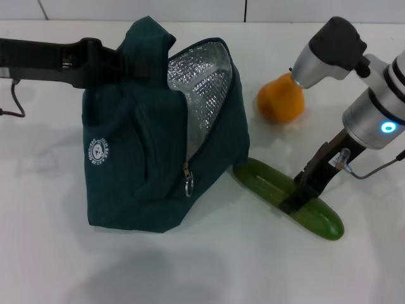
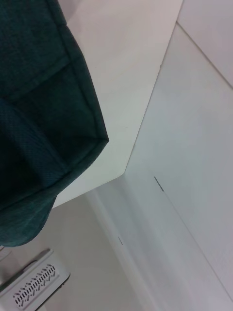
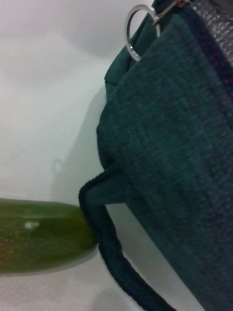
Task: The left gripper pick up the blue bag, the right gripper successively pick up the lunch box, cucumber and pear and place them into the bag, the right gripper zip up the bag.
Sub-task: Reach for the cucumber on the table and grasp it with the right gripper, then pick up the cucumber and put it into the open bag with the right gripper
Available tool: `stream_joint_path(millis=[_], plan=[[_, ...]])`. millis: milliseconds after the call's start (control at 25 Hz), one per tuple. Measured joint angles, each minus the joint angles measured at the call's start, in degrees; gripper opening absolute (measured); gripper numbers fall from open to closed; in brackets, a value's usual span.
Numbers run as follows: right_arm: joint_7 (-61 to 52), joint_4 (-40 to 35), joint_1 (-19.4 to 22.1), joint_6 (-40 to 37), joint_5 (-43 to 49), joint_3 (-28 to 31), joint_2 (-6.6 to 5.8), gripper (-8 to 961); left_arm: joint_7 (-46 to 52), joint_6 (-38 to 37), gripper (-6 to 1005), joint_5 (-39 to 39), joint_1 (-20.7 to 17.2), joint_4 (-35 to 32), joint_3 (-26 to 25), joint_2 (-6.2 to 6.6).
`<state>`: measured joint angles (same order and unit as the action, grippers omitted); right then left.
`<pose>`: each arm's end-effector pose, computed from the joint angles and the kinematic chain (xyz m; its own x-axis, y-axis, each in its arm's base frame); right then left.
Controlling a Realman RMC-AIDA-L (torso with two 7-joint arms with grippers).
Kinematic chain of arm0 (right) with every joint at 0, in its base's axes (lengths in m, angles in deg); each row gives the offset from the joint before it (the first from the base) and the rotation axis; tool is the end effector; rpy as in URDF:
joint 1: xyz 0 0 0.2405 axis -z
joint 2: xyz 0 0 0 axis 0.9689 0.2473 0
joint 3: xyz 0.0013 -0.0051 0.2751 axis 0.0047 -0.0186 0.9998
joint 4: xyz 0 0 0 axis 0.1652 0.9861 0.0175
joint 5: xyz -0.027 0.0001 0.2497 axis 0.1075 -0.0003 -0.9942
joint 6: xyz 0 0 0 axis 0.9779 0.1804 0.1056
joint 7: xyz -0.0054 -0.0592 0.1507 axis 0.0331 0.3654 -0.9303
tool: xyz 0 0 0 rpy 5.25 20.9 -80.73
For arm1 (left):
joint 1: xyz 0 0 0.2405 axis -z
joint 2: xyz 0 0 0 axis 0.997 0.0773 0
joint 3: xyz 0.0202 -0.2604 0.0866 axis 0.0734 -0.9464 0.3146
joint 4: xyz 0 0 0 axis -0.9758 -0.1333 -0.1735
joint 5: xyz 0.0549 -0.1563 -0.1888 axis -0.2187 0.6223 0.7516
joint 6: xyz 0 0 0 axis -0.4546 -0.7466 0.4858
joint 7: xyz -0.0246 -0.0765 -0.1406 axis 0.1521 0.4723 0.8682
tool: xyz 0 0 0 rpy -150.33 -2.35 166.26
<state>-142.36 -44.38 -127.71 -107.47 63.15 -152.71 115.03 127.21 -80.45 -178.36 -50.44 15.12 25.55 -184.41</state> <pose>0.1498 0.4222 -0.0899 0.7899 -0.5054 0.3473 -0.4861 -0.8613 -0.1479 -0.2409 0.4014 0.0831 0.2772 0.8805 0.3846 0.8781 -0.3947 0.2706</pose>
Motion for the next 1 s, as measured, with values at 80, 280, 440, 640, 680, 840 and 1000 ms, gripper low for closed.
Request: stream_joint_path(millis=[80, 280, 440, 640, 680, 840, 1000], plan=[[0.0, 0.3, 0.2, 0.7, -0.2, -0.6, 0.05, 704, 0.0, 0.0, 80, 0.0, 0.0, 0.0, 0.0, -0.02], [0.0, 1.2, 0.4, 2.1, -1.5, -1.8, 0.03, 701, 0.0, 0.0, 81, 0.0, 0.0, 0.0, 0.0, -0.09], [0.0, 1.8, 0.4, 3.0, -1.6, -2.7, -0.01, 698, 0.0, 0.0, 82, 0.0, 0.0, 0.0, 0.1, -0.11], [0.0, 1.8, 0.4, 3.3, -1.6, -3.6, -0.04, 695, 0.0, 0.0, 83, 0.0, 0.0, 0.0, 0.1, -0.11], [0.0, 1.6, 0.4, 3.3, -1.6, -3.6, -0.06, 695, 0.0, 0.0, 83, 0.0, 0.0, 0.0, 0.1, -0.11], [0.0, -0.1, 1.1, 3.3, -1.6, -3.6, -0.22, 692, 0.0, -0.1, 84, 0.0, -0.2, 0.0, 0.1, -0.08], [0.0, -1.0, 1.6, 2.4, -1.6, -3.2, -0.42, 636, 0.0, -0.1, 85, 0.0, -0.1, -0.1, 0.1, -0.06]])
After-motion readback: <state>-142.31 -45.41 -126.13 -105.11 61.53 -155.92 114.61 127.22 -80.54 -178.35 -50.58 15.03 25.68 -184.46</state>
